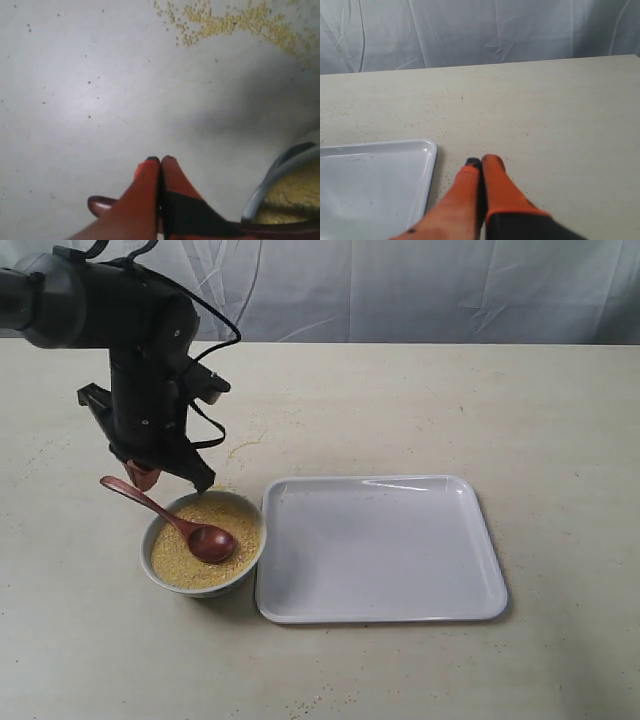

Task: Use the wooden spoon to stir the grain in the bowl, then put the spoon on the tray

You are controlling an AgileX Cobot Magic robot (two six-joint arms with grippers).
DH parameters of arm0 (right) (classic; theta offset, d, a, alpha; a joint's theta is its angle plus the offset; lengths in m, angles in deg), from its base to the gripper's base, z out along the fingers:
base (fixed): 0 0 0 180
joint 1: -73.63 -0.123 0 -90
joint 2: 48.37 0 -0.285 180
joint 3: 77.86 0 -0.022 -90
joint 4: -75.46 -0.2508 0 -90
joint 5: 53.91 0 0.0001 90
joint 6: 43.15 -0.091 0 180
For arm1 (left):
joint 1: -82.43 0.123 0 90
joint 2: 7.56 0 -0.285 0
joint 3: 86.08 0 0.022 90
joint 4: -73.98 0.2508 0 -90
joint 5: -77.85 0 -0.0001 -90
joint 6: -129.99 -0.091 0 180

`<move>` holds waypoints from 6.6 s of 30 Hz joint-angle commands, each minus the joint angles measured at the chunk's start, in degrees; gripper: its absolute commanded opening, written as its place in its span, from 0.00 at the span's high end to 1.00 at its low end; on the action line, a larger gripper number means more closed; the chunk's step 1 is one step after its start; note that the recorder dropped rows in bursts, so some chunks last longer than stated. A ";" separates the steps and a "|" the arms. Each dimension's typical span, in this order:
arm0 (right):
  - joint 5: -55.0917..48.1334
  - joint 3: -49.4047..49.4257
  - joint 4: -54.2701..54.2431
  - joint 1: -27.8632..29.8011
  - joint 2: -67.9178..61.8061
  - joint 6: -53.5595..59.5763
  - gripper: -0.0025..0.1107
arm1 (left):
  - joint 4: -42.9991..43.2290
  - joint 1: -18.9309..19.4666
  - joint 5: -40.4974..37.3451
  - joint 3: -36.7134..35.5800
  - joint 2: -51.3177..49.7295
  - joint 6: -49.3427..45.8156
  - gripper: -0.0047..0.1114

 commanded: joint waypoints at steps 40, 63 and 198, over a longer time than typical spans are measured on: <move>0.54 0.11 0.02 0.21 0.29 0.00 0.97 | -23.84 6.27 93.31 -67.94 38.26 53.87 0.48; 0.42 0.11 0.02 0.21 0.29 0.00 0.97 | -6.22 11.87 103.55 -55.89 12.29 66.76 0.48; 0.54 0.11 0.01 0.21 0.29 0.00 0.97 | 19.39 13.14 130.13 -48.05 7.00 33.32 0.96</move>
